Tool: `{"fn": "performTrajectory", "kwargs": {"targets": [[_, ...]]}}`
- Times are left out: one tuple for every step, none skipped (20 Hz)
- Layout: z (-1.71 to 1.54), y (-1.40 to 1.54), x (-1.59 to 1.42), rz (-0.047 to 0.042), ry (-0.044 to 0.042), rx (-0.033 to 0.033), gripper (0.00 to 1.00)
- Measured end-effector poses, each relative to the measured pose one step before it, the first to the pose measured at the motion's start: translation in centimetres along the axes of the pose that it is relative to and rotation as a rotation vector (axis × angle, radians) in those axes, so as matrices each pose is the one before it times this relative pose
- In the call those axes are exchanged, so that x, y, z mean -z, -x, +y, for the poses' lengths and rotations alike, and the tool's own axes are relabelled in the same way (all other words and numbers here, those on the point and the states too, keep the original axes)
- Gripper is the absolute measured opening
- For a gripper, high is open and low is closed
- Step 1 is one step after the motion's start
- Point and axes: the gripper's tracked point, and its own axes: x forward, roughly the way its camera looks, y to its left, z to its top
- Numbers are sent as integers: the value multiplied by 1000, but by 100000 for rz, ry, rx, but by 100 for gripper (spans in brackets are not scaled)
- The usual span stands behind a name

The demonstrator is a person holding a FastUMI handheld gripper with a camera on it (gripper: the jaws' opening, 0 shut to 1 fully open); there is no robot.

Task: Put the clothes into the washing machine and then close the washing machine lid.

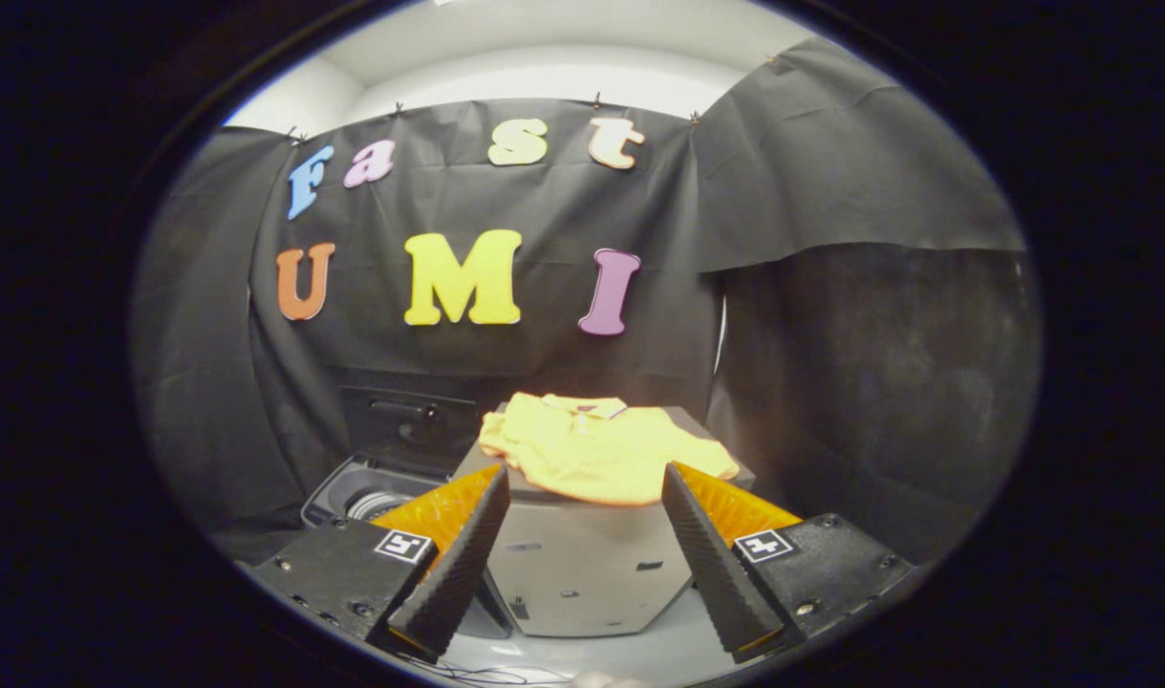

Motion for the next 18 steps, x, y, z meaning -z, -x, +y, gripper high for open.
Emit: {"fn": "performTrajectory", "kwargs": {"targets": [[-101,-1444,-862,-94,-771,-654,100],[-239,-1503,-810,-29,-352,-433,100],[-421,-1562,-601,533,136,324,100],[-368,-1584,-605,998,420,278,100],[-51,-1572,-590,931,311,-573,100],[-180,-1498,-597,494,-118,-812,100],[-271,-1370,-703,539,-71,-275,100],[-298,-1458,-342,775,117,-321,100],[-156,-1313,-442,799,231,-347,100],[-275,-1291,-357,879,-183,-214,100],[-408,-1300,-249,1439,-624,-177,100],[-174,-1137,-272,1272,-1306,-517,100],[-277,-1113,-349,1264,-1590,-320,100],[-108,-1176,-204,1375,-1468,-582,100],[183,-1098,-217,1543,-917,-679,100],[-83,-1091,-115,1702,19,-162,100],[-112,-898,-122,755,250,-197,100],[-215,-919,-307,572,38,281,100]]}}
